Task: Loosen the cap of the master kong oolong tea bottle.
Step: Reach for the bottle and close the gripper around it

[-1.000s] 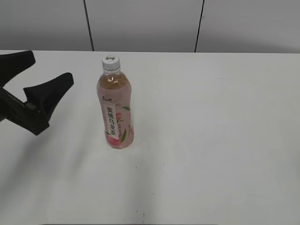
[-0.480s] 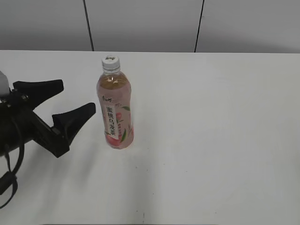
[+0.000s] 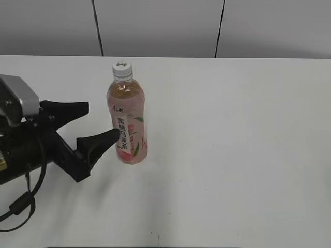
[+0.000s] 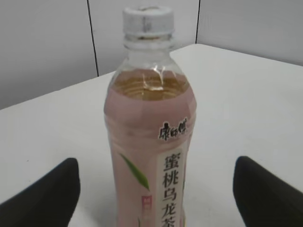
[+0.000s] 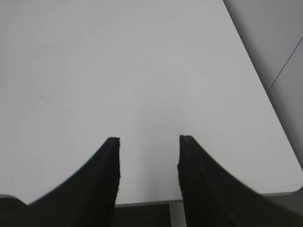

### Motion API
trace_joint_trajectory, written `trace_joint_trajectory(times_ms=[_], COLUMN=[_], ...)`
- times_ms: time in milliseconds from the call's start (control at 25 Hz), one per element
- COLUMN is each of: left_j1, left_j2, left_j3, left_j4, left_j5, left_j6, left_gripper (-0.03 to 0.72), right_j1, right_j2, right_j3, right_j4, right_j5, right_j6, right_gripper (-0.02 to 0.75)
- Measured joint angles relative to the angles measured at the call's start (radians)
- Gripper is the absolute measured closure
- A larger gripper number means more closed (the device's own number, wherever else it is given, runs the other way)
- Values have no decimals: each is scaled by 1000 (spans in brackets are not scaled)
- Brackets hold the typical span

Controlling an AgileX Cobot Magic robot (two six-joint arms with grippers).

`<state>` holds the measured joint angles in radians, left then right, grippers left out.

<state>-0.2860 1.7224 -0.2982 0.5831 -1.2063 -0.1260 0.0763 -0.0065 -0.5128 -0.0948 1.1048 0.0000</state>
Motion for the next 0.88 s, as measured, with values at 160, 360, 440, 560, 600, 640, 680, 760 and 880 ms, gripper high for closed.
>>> trace_joint_trajectory(times_ms=[160, 360, 440, 560, 600, 640, 680, 760, 880], left_j1=[0, 0, 0, 0, 0, 0, 0, 0, 0], left_j2=[60, 140, 161, 175, 176, 176, 176, 177, 179], left_j3=[-22, -68, -83, -106, -115, -123, -131, -144, -162], left_j4=[1, 0, 0, 1, 1, 1, 1, 1, 18], left_j5=[0, 0, 0, 0, 0, -1, -2, -2, -2], left_j6=[0, -1, -2, -5, -5, -6, -7, -11, -28], left_gripper=[98, 97, 97, 97, 97, 97, 97, 97, 97], right_j1=[0, 0, 0, 0, 0, 0, 0, 0, 0], right_j2=[0, 0, 0, 0, 0, 0, 0, 0, 0], right_j3=[0, 0, 0, 0, 0, 0, 0, 0, 0], right_j4=[0, 0, 0, 0, 0, 0, 0, 0, 0], right_j5=[0, 0, 0, 0, 0, 0, 0, 0, 0], right_j6=[0, -5, -5, -5, 0, 0, 0, 0, -5], right_gripper=[423, 423, 423, 423, 423, 423, 423, 423, 423])
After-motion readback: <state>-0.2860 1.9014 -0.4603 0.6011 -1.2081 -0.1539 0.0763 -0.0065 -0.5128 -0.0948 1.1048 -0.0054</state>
